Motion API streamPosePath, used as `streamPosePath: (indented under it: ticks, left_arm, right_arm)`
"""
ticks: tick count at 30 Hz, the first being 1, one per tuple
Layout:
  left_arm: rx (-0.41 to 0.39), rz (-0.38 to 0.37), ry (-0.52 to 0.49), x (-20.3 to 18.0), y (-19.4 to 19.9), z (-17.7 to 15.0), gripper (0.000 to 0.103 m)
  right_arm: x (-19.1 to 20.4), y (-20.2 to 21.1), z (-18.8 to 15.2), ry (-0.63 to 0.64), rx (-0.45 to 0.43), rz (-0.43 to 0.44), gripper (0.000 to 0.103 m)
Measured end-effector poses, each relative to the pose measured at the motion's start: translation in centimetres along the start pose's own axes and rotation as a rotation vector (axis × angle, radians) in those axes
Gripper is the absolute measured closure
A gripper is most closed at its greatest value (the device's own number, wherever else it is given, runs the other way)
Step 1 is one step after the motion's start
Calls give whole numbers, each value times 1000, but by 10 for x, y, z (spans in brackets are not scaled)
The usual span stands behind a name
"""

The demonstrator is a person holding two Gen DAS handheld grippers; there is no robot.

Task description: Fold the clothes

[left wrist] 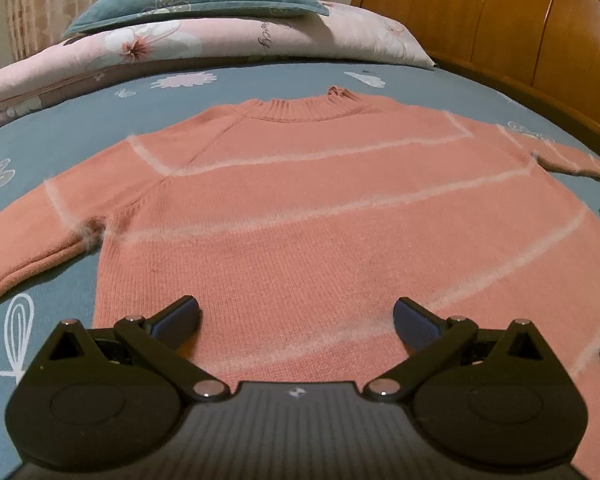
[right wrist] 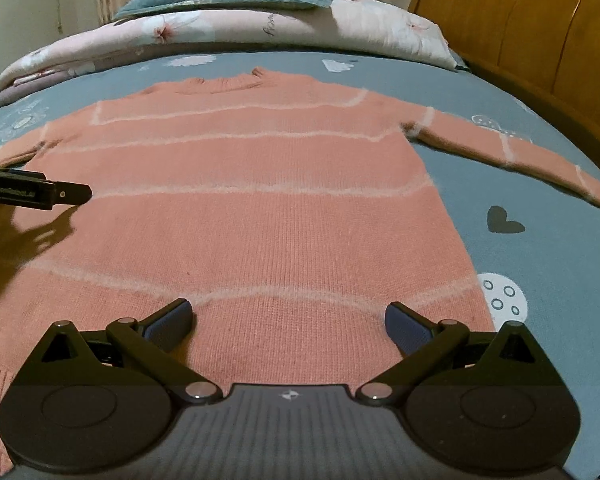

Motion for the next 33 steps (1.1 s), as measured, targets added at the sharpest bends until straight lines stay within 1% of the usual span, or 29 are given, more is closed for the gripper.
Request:
streamPosePath:
  ticks: [4,7,9,11,13,14,18,23,29,33]
  left_arm:
    - [2,6,-4,-1,0,1,0]
    - [2,9,-5,-2,0,1,0]
    - [1,8,-6,-2,1,1,0]
    - [-1,9,-7,-3,1,1,0]
    - [-2,10,-7,-3,1,0,0]
    - [-2,10,-8,-3,1,0,0]
    - [-6,22,-2,-4,1,1,0]
    - [-12,30,3,-4,2,1,0]
    - [-22,65,-8,-8,4,-1,0]
    - [-8,74,2,-9,6,1,0]
  right_arm:
    - [-1,-8,24,33,1,76,0]
    - [6,-29,50,93,24,102,0]
    - [11,-48,58,81,53,125,0]
    - [14,-58,59,66,26,100,0]
    - [20,-57,57,91,-9,67,0]
    - [21,-56,57,98,-17,63,0]
    - [17,-57,55,99,-14,82,0]
    - [20,-57,56,100,-9,67,0]
    - [21,-56,55,94,-8,58,0]
    - [22,-55,53,89,-13,51,0]
Point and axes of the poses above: each gripper's, at about its wrist camera, not at the fingertips, and y roughly against the way its jaws point, x to its left, z to its top, the point moved 6 cm from there along -y, roughly the way its jaws point, and after that the axes turned 7 degrees about y, right-handed, at the moved point
